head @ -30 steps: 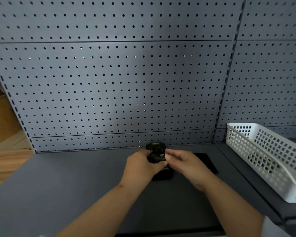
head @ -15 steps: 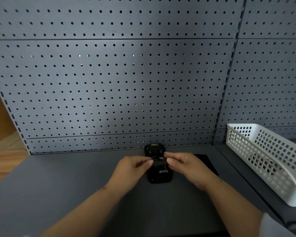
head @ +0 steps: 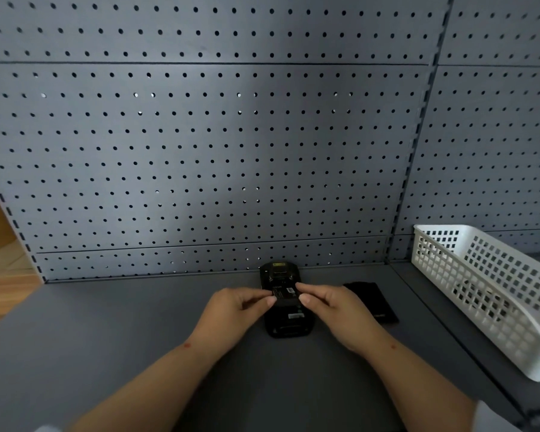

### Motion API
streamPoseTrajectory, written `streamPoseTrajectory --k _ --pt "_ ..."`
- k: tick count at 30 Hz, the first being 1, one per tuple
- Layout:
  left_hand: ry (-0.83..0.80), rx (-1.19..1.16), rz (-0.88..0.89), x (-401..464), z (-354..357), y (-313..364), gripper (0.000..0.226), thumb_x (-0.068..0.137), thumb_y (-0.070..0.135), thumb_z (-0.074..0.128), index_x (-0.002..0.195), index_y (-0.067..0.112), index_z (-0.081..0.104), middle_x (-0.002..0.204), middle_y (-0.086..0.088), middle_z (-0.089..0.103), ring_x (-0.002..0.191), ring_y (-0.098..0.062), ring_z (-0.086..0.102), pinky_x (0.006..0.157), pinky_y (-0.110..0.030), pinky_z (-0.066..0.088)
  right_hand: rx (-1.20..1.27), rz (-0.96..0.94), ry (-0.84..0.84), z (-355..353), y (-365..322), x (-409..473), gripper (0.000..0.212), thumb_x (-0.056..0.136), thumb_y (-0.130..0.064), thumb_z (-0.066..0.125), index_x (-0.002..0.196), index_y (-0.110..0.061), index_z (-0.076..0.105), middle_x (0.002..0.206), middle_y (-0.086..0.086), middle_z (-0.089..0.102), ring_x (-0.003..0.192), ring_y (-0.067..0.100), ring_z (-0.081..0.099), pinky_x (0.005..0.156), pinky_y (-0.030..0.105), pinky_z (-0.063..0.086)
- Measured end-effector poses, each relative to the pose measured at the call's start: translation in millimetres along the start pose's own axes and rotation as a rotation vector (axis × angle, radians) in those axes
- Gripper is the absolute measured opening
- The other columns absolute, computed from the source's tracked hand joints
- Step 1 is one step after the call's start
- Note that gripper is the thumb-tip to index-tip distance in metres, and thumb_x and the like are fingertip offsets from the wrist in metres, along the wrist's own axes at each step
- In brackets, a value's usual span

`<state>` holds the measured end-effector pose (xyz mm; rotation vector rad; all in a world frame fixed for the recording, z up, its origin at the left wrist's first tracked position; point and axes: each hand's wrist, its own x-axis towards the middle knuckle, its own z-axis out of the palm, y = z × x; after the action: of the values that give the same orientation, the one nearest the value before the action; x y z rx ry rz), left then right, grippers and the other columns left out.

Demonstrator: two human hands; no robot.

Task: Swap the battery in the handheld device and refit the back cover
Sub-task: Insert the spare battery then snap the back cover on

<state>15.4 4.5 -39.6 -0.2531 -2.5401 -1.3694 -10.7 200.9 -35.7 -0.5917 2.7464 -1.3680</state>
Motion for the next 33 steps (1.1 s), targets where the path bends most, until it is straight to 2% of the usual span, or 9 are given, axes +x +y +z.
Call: streamPoseTrajectory --k 5,8,14,18,21,23,27,30,33 --pt "-0.021 -0.007 -0.011 1 3 -10 0.021 0.081 0.029 0.065 0.102 0.029 0.069 0.095 0.019 0.068 0.091 0.012 0.059 0.076 0.0 0.04 -0.044 -0.019 0.018 5 5 3 0.04 0.092 -0.027 0.052 0.131 -0.023 0.049 0.135 -0.004 0.056 0.117 -0.002 0.049 0.079 -0.006 0.032" --pt "-0.028 -0.038 -0.005 3 5 -11 0.019 0.081 0.024 0.065 0.1 0.028 0.068 0.093 0.019 0.067 0.088 0.013 0.06 0.074 0.001 0.04 -0.061 -0.027 0.053 8 7 4 0.039 0.091 -0.027 0.053 0.13 -0.023 0.05 0.132 -0.003 0.058 0.118 0.003 0.053 0.078 -0.006 0.033" --pt "-0.039 -0.081 0.028 2 7 -14 0.016 0.082 0.02 0.064 0.096 0.028 0.063 0.098 0.017 0.068 0.094 0.013 0.06 0.079 -0.002 0.042 -0.057 -0.076 0.105 11 9 5 0.034 0.09 -0.024 0.056 0.123 -0.023 0.058 0.122 -0.005 0.065 0.104 -0.004 0.055 0.076 -0.007 0.035" --pt "-0.052 -0.079 0.058 0 7 -16 0.016 0.083 0.018 0.063 0.096 0.028 0.059 0.101 0.019 0.067 0.098 0.013 0.058 0.082 -0.001 0.041 -0.005 -0.079 0.093 11 9 3 0.026 0.088 -0.022 0.059 0.113 -0.026 0.062 0.112 -0.01 0.067 0.098 -0.007 0.058 0.08 0.0 0.04" --pt "-0.06 -0.08 0.067 0 7 -17 0.017 0.082 0.017 0.065 0.094 0.029 0.061 0.097 0.026 0.068 0.098 0.014 0.058 0.083 -0.001 0.04 0.004 -0.059 0.086 12 11 2 0.025 0.086 -0.022 0.061 0.11 -0.025 0.064 0.106 -0.01 0.067 0.1 -0.001 0.061 0.081 0.005 0.043" --pt "-0.063 -0.079 0.074 0 8 -17 0.023 0.08 0.015 0.067 0.089 0.034 0.06 0.098 0.036 0.063 0.097 0.015 0.058 0.083 -0.001 0.04 0.008 -0.055 0.08 12 13 3 0.024 0.084 -0.022 0.064 0.108 -0.025 0.065 0.1 -0.013 0.066 0.094 -0.006 0.06 0.077 0.001 0.042" --pt "-0.056 -0.083 0.063 1 8 -19 0.029 0.076 0.012 0.071 0.084 0.038 0.061 0.096 0.039 0.062 0.096 0.016 0.058 0.083 0.0 0.04 0.078 -0.042 0.063 14 14 5 0.021 0.079 -0.015 0.069 0.097 -0.026 0.067 0.098 -0.013 0.066 0.084 -0.017 0.06 0.079 0.001 0.044" --pt "-0.046 -0.053 0.065 1 10 -22 0.031 0.076 0.013 0.071 0.08 0.042 0.062 0.089 0.038 0.065 0.094 0.017 0.058 0.084 -0.002 0.04 0.09 -0.028 0.073 15 15 7 0.017 0.078 -0.013 0.071 0.093 -0.02 0.071 0.104 -0.012 0.062 0.095 -0.005 0.061 0.088 0.007 0.045" --pt "-0.071 0.026 0.096 0 11 -24 0.03 0.079 0.016 0.069 0.079 0.046 0.063 0.084 0.043 0.059 0.096 0.029 0.047 0.086 0.004 0.032 -0.01 -0.053 0.077 14 18 8 0.018 0.08 -0.018 0.069 0.097 -0.016 0.073 0.114 -0.009 0.061 0.106 -0.001 0.055 0.087 0.0 0.033"
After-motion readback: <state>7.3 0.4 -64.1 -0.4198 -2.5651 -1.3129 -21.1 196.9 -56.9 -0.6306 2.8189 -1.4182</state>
